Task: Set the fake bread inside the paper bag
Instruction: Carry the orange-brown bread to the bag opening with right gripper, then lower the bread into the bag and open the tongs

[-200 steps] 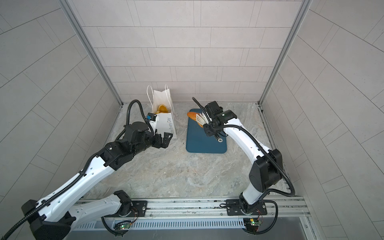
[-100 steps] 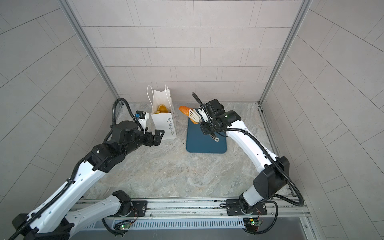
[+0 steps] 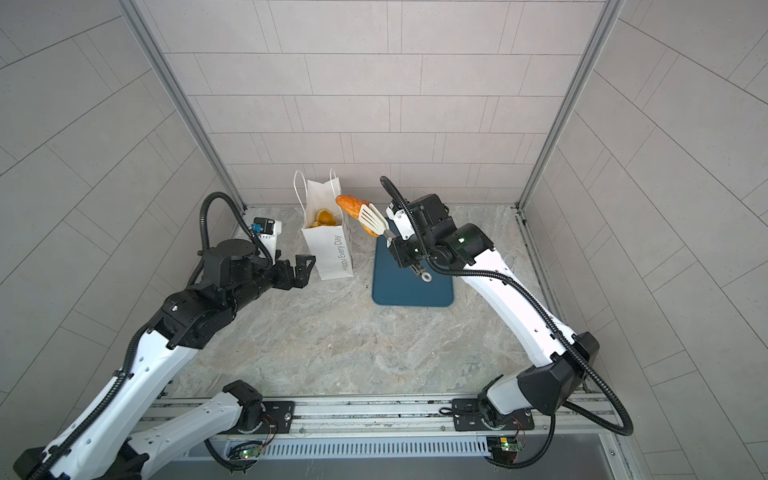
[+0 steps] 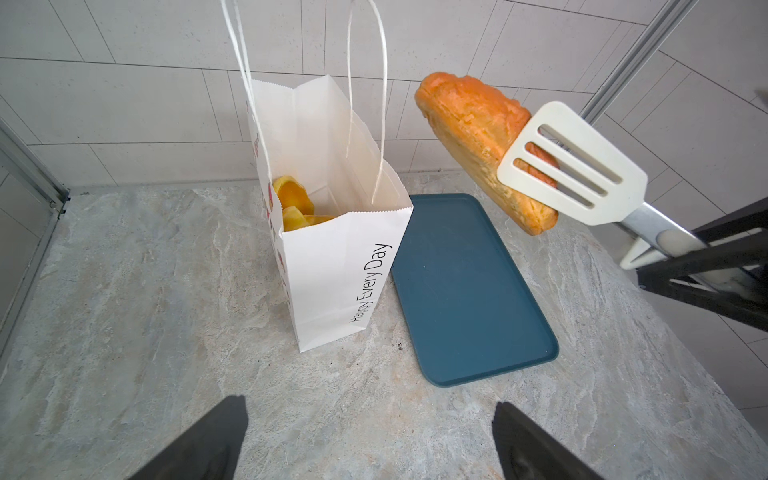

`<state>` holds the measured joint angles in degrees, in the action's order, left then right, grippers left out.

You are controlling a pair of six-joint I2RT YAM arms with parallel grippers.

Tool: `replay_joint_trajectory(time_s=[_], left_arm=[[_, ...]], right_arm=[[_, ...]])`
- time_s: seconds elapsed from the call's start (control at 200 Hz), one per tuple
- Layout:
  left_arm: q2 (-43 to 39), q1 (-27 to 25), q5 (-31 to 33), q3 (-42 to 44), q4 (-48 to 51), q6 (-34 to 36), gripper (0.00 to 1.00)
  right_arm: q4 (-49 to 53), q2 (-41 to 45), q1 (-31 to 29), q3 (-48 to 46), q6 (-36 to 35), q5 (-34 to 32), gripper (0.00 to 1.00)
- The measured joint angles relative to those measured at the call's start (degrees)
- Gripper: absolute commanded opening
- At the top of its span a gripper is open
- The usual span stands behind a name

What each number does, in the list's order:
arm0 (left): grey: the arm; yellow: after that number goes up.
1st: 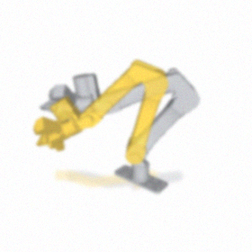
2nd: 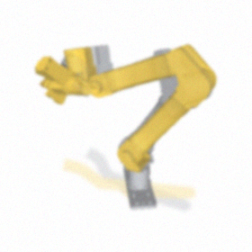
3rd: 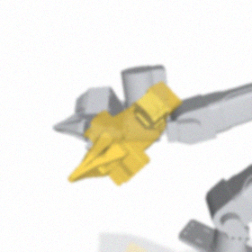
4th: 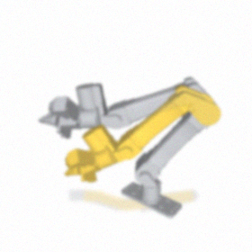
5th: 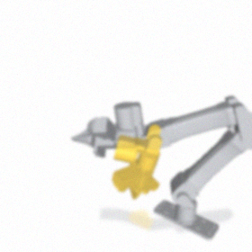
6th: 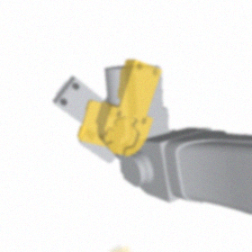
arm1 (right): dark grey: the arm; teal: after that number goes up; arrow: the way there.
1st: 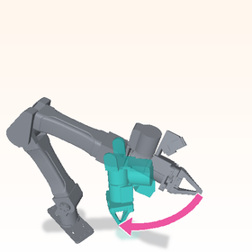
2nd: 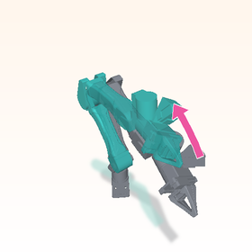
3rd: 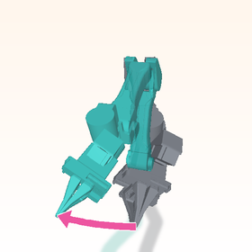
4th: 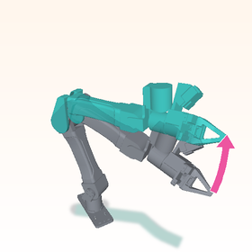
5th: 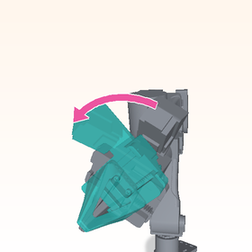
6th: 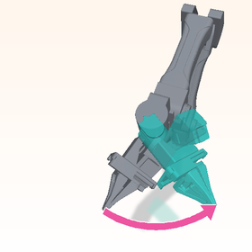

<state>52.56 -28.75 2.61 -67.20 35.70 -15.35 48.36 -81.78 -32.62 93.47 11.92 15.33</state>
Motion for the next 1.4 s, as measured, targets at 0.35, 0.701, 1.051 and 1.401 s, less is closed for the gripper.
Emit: replay_joint_trajectory(time_s=[0.35,0.701,1.051,1.401], left_arm=[[-0.3,2.7,-0.9,-0.8,1.2,0.8,1.0],[-2.0,5.2,-1.3,-0.8,2.0,0.8,1.0],[-2.4,6.4,-2.1,-0.8,2.4,0.8,1.0],[-2.5,7.0,-2.6,-0.2,2.4,0.8,1.0]], right_arm=[[-4.9,-0.1,-5.1,2.9,1.1,-0.1,0.26],[-7.1,-11.1,-6.6,10.8,2.4,0.1,0.27],[-6.9,-19.5,-6.6,18.8,5.9,0.4,0.27],[-4.0,-25.4,-6.2,24.0,6.8,-0.2,0.28]])
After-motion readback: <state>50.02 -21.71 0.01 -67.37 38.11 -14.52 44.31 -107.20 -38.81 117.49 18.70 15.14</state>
